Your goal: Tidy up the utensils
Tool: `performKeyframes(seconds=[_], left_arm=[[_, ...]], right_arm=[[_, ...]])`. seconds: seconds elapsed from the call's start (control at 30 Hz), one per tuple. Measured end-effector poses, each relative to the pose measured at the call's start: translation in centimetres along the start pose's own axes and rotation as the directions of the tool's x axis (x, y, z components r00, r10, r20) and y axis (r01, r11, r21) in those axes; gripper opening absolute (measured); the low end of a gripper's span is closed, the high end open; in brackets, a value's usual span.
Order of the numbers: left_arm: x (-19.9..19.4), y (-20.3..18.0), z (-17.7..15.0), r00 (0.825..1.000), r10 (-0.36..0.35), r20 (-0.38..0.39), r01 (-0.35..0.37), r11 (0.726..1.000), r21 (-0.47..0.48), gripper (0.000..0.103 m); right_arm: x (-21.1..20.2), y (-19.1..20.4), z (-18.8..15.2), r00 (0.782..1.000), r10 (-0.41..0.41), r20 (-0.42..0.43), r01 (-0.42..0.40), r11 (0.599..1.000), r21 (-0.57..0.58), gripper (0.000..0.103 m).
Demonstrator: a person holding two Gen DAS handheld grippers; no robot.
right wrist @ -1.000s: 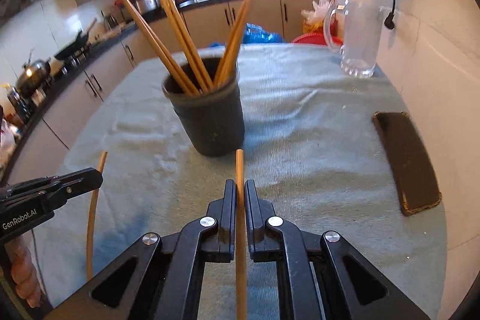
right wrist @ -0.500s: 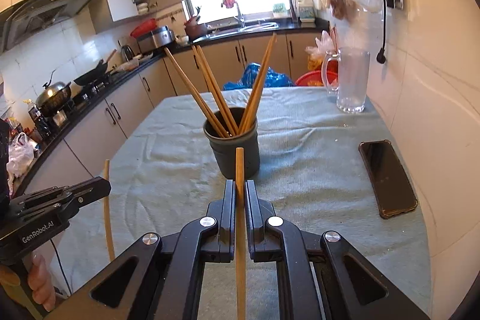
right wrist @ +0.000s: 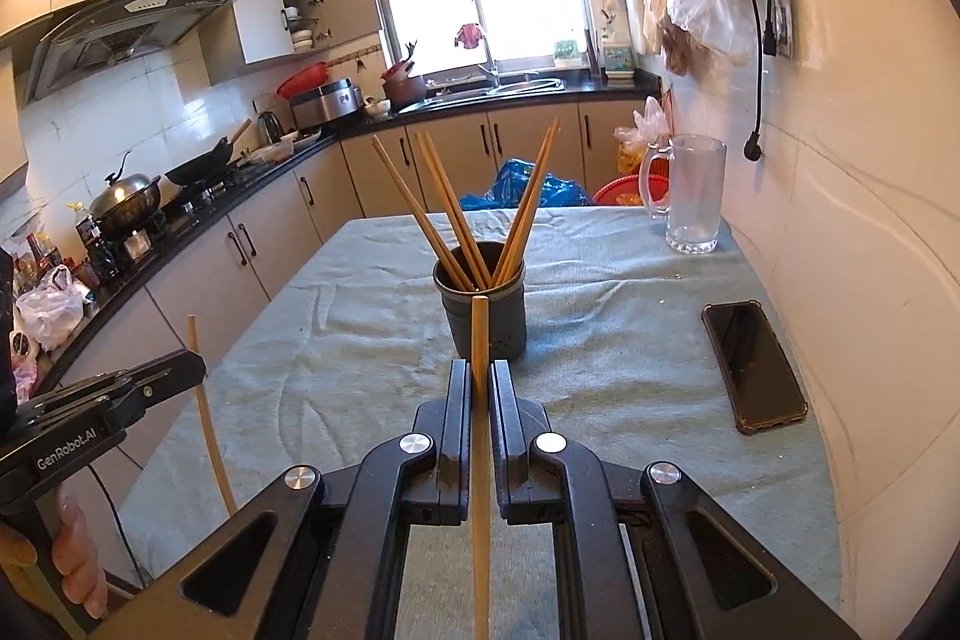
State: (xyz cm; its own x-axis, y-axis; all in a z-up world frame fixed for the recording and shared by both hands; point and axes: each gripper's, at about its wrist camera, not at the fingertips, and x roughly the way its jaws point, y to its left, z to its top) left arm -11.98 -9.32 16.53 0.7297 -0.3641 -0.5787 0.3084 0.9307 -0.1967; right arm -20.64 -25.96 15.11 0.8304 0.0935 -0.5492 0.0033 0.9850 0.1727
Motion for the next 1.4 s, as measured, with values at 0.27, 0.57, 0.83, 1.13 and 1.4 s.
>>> performKeyframes(seconds=[0.27, 0.57, 0.83, 1.13, 1.4], left_arm=[[-1.5, -1.3, -0.4, 1.000, -0.002, 0.024, 0.001, 0.999, 0.041, 0.005], [-2.4, -1.4, 0.3, 0.998, -0.030, 0.048, 0.029, 0.999, 0.034, 0.005], [-2.3, -1.6, 1.1, 0.998, -0.024, 0.056, 0.022, 0.999, 0.047, 0.005], [-1.2, -1.9, 2.0, 0.999, 0.016, 0.042, -0.020, 0.995, 0.097, 0.005], [-0.1, -2.1, 3.2, 0.998, 0.057, 0.040, -0.063, 0.985, 0.159, 0.005]], right_arm=[[-1.5, 0.1, 0.2, 1.000, 0.006, 0.027, -0.005, 1.000, -0.007, 0.007], [-2.1, -0.1, 0.9, 0.999, 0.013, 0.052, -0.013, 1.000, -0.015, 0.007], [-2.1, -0.2, 1.0, 0.998, 0.016, 0.053, -0.015, 1.000, -0.013, 0.007], [-1.8, -0.3, 1.2, 0.999, 0.015, 0.050, -0.015, 1.000, -0.016, 0.007], [-1.3, -0.2, 2.1, 0.999, 0.019, 0.045, -0.018, 1.000, -0.015, 0.007]])
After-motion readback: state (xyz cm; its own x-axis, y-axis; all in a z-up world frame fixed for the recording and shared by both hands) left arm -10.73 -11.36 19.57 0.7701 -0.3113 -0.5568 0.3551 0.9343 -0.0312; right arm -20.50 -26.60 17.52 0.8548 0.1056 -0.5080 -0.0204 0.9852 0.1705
